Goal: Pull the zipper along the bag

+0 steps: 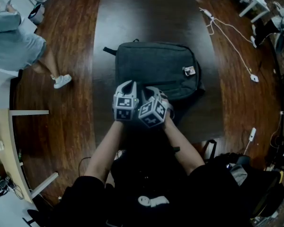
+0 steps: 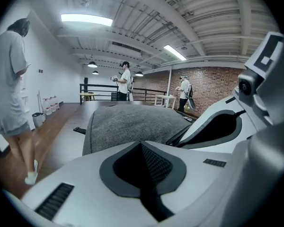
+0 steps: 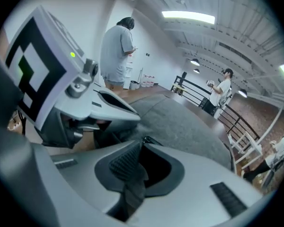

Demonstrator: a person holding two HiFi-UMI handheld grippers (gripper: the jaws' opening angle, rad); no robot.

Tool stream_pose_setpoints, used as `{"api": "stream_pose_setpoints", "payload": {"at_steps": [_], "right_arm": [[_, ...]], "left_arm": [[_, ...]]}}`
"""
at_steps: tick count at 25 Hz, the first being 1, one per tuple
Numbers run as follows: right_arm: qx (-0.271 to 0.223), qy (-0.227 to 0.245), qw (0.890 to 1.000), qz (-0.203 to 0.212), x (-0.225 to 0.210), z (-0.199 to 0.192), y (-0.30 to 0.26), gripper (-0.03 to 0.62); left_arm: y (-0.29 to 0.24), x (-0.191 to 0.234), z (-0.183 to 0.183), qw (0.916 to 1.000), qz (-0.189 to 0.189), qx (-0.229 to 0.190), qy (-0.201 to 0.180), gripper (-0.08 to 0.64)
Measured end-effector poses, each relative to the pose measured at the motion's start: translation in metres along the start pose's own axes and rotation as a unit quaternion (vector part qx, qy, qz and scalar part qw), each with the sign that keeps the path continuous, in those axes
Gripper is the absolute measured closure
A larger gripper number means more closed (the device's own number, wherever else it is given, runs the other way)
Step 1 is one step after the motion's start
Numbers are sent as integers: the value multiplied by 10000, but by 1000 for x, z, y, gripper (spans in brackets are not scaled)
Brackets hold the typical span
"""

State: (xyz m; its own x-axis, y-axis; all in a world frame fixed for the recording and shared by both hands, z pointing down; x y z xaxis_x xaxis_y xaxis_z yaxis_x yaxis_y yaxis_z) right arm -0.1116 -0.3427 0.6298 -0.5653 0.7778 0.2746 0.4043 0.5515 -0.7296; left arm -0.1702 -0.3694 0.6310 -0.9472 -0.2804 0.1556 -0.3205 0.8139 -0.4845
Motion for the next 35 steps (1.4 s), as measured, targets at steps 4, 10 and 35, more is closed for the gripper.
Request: {"api": "stream_pose_setpoints", "payload": {"at_steps": [4,10,35], "right_arm": [[149,55,9998,-92,-2,-4,-6,546],[242,525,9979,-286,-8,-6,-13,575],[-408,-219,9974,547,-19,-6,7,575]], "left_arm": [[-3,0,-2,10000,-62,-50,27,560],[-7,3,-3,9998,-213,-43,48,560],[4,-1,7,9992,-317,-244,-33,560]]}}
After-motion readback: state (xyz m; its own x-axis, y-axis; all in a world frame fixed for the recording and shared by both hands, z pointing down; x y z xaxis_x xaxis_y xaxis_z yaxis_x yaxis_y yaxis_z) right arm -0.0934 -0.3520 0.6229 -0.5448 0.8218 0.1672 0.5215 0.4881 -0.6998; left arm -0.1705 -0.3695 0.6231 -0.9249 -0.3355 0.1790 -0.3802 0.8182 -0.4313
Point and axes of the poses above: the fingertips, and each gripper's own axes: y backward along the fingers, x to its left, z out of its top, the point moved 2 cm from there along y, backward along the fingers, and after that the axes turned 1 degree about -x, right-handed, at the moved point
